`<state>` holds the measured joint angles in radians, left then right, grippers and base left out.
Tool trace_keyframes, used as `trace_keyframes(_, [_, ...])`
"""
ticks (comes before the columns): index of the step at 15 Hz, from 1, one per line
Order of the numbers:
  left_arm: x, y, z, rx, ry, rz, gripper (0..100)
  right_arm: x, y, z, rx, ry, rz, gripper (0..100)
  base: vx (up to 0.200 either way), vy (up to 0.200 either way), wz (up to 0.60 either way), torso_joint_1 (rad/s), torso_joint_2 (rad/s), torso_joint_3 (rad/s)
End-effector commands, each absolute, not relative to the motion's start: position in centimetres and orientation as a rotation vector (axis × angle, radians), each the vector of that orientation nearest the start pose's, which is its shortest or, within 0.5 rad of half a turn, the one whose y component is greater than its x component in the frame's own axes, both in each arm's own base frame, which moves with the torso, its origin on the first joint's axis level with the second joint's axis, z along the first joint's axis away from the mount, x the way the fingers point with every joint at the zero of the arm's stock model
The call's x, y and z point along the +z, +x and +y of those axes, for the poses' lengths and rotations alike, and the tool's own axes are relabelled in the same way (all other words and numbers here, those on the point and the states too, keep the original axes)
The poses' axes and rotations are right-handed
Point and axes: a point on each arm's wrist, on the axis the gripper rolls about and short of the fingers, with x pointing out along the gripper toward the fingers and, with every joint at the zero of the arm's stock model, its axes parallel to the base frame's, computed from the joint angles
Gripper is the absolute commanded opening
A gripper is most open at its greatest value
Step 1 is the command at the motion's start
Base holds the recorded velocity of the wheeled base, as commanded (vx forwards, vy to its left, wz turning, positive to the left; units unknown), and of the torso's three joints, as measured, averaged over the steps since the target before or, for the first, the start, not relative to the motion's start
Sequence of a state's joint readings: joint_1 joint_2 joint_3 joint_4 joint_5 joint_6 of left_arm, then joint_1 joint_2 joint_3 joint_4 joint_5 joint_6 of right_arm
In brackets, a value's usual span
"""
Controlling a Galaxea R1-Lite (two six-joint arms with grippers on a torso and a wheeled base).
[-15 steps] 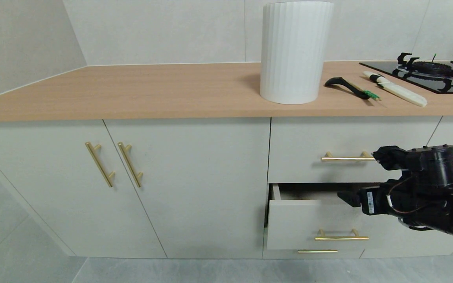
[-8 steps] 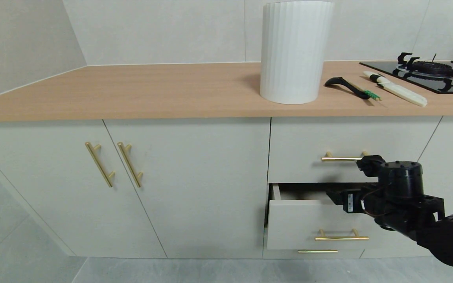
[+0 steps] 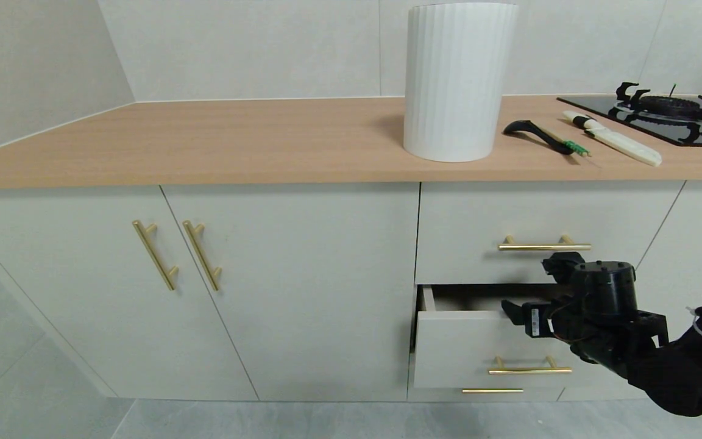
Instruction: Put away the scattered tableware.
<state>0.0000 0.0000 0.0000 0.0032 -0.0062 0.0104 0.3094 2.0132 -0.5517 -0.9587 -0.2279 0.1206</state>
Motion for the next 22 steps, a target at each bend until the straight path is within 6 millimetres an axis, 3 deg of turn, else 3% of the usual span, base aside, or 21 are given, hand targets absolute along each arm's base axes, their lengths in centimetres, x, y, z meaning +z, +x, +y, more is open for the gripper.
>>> trace_keyframes(1, [7.5, -2.3, 0.0, -0.006, 0.011, 0.005, 100, 5.6, 29.7, 9.0, 0.050, -0.022, 0.500, 100, 0.000, 0.000, 0.00, 0.000, 0.00, 0.000])
trace_keyframes(8, [7.5, -2.3, 0.0, -0.006, 0.011, 0.005, 100, 7.0, 28.8, 8.7, 0.055, -0.028, 0.523, 100, 0.000, 0.000, 0.00, 0.000, 0.00, 0.000])
trace_keyframes(18, [7.5, -2.3, 0.0, -0.006, 0.011, 0.005, 100, 10.1, 25.7, 8.0, 0.108, -0.075, 0.743, 100, 0.000, 0.000, 0.00, 0.000, 0.00, 0.000])
trace_keyframes(22, [7.5, -2.3, 0.0, -0.006, 0.011, 0.005, 100, 9.9, 25.1, 7.9, 0.117, -0.124, 0.827, 100, 0.000, 0.000, 0.00, 0.000, 0.00, 0.000])
